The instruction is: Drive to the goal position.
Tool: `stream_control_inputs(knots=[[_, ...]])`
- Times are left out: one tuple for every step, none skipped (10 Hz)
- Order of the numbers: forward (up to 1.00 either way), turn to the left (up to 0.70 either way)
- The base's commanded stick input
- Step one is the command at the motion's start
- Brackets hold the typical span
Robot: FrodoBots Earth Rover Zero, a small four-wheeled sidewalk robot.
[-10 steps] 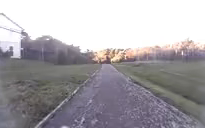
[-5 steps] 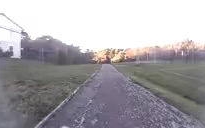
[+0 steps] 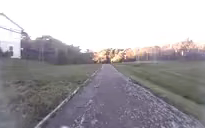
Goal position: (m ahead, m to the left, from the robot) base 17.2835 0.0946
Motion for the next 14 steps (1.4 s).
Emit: stream_control_inputs(knots=[[1.0,0.0],[1.0,0.0],[1.0,0.0],[1.0,0.0],[1.0,0.0],[1.0,0.0],[1.0,0.0],[1.0,-0.03],[1.0,-0.04],[1.0,-0.37],[1.0,-0.38],[1.0,-0.39],[1.0,-0.39],[1.0,-0.39]])
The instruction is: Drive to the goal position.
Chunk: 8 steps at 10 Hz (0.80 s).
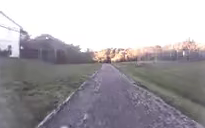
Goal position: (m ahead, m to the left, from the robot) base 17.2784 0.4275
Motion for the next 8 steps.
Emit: stream_control_inputs(knots=[[1.0,-0.11],[1.0,-0.04],[1.0,0.0],[1.0,0.0],[1.0,0.0],[1.0,0.0],[1.0,0.0],[1.0,0.0]])
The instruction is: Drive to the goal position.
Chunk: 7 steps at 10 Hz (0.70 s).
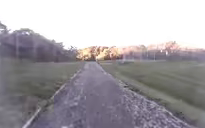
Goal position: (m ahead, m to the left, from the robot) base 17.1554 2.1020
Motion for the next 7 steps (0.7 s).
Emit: stream_control_inputs(knots=[[1.0,0.0],[1.0,0.0],[1.0,0.0],[1.0,0.0],[1.0,0.0],[1.0,0.01],[1.0,0.04]])
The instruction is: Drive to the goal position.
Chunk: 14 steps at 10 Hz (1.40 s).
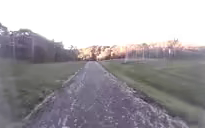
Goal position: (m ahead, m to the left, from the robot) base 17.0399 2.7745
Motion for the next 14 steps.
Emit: stream_control_inputs(knots=[[1.0,0.35],[1.0,0.2],[1.0,0.04],[1.0,0.0],[1.0,0.0],[1.0,0.0],[1.0,0.0],[1.0,0.0],[1.0,0.0],[1.0,0.0],[1.0,0.0],[1.0,0.0],[1.0,0.0],[1.0,0.0]])
